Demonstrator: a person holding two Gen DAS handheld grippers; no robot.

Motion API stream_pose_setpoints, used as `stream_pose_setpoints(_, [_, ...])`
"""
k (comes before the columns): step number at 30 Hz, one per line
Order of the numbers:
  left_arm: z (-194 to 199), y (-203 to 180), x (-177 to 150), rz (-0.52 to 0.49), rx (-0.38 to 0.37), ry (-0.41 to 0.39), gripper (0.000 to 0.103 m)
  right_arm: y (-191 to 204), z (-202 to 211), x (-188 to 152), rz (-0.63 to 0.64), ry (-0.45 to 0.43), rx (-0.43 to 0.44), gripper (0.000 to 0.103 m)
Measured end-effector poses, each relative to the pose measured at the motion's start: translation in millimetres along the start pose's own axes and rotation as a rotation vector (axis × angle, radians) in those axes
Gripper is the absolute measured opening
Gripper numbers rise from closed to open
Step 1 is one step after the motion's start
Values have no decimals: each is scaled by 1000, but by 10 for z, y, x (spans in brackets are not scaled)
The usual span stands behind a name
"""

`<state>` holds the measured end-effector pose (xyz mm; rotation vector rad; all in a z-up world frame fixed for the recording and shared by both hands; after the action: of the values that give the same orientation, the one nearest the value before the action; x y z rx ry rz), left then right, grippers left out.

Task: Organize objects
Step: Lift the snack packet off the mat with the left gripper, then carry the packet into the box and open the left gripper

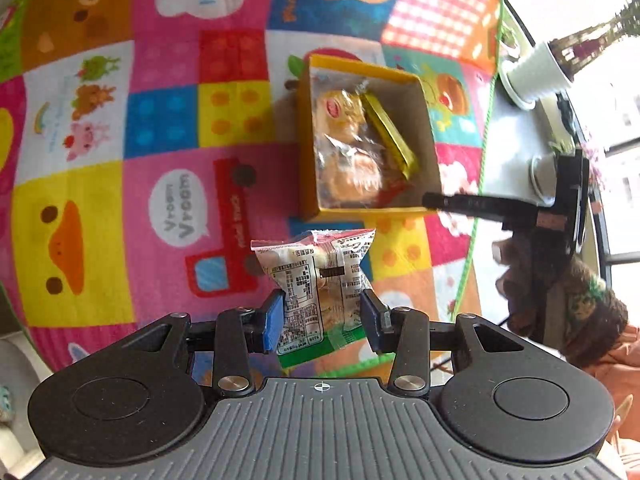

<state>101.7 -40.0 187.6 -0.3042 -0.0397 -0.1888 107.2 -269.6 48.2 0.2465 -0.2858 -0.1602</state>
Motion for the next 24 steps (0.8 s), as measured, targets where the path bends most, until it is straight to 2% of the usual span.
stream_pose_setpoints(3, [-13,-83,35,-24,0,8,44,-101,50,17,-48,-27,9,18])
stream_pose_setpoints(10, [-23,-147,155,-14,15,-6,44,-23,-94,90,21,-11,-23,20])
stream_pose_setpoints(14, [-112,-188,186,-37,46,25,44,59,-154,143,87,1,-43,15])
stream_pose_setpoints(17, [-240,-240,195,-68,60,84,44,92,-152,139,128,6,-36,14])
stream_pose_setpoints(20, [-376,-313,203,-118,82,143,45,42,-169,148,105,15,-26,14])
stream_pose_setpoints(24, [-425,-403,277,-128,67,152,45,12,-143,145,77,3,1,14])
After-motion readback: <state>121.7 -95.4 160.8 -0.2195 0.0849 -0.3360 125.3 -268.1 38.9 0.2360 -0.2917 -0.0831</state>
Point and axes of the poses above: each gripper's, at about its wrist camera, not at the fingertips, and z roughly against the way its jaws point, y to its left, x to its top, the point moved 3 cm from there along -z, roughly the way its jaws point, and after that the axes turned 2 degrees about y, right-handed, at the moved point
